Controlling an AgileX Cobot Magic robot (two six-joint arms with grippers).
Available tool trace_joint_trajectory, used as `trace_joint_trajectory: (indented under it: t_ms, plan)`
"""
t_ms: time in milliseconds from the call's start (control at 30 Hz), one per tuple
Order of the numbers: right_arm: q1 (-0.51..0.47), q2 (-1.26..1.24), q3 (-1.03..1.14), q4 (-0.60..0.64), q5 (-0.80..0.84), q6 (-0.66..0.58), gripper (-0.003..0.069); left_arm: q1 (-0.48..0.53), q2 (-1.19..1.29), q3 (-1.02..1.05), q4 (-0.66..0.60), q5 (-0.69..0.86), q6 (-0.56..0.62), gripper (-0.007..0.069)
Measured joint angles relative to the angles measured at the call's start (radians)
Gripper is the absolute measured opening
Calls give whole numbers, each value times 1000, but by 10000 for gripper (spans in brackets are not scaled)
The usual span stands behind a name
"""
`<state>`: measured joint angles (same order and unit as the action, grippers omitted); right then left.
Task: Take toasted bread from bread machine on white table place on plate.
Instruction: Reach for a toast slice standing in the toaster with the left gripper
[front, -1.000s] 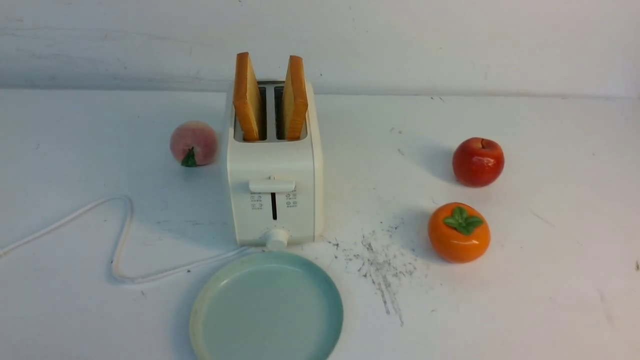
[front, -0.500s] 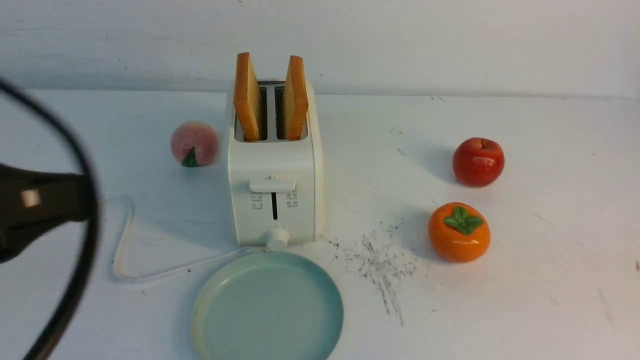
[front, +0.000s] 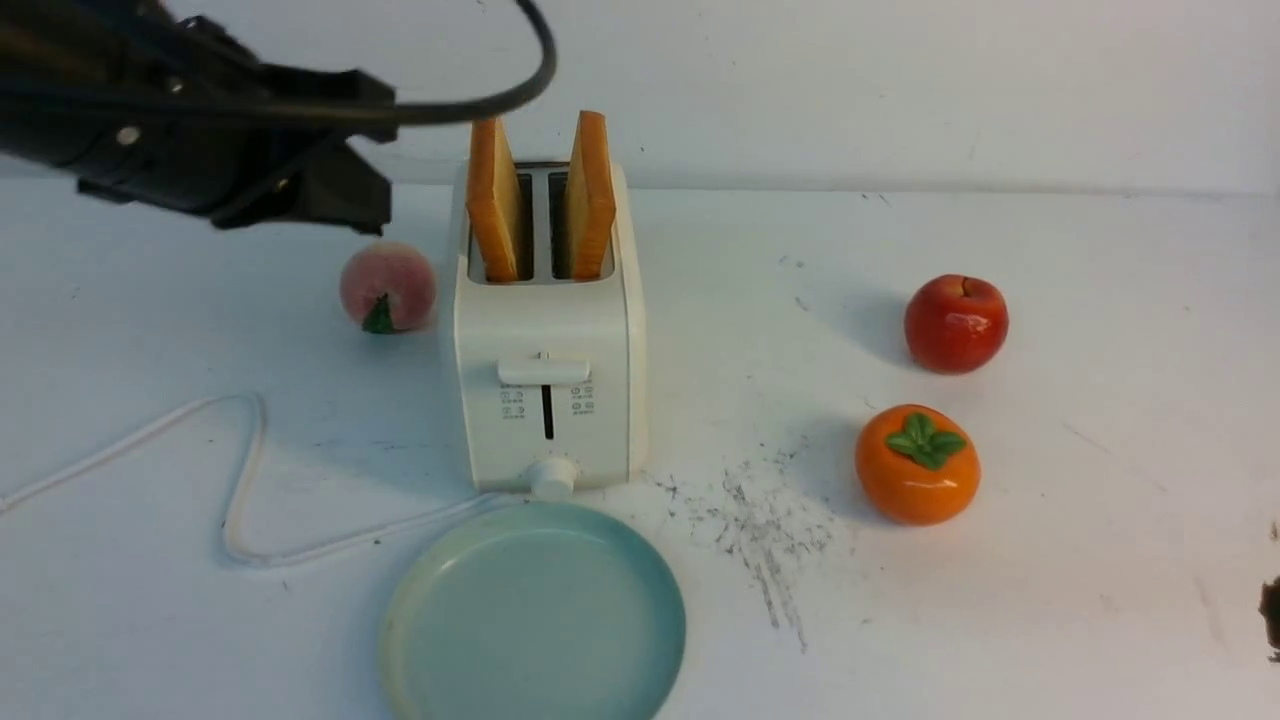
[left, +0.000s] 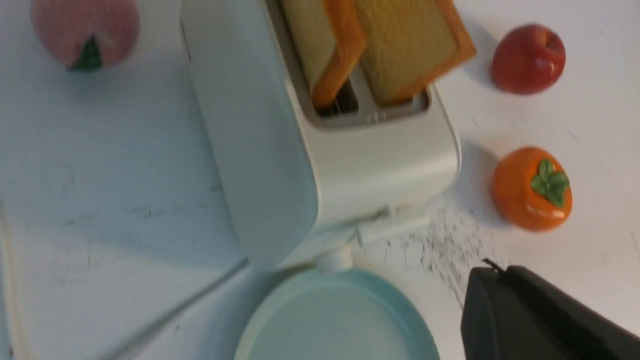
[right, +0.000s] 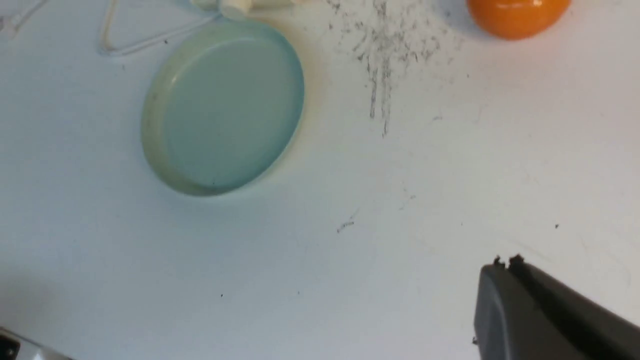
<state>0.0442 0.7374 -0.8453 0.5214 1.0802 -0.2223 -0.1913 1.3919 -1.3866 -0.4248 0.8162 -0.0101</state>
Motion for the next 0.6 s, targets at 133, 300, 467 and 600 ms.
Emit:
trace_joint_trajectory:
  t_ms: [133, 300, 467, 600]
  plan:
    - [0, 1, 28, 12, -40, -8, -17, -3, 153, -120, 17, -35, -14, -4]
    - [0, 2, 56, 17, -49, -13, -15, -3, 283, -225, 23, -100, -14, 168]
    - [0, 2, 74, 17, -73, -15, -11, -3, 381, -246, 22, -168, 34, 414]
    - [0, 2, 94, 17, -90, -16, -9, -3, 428, -246, 18, -168, 66, 509]
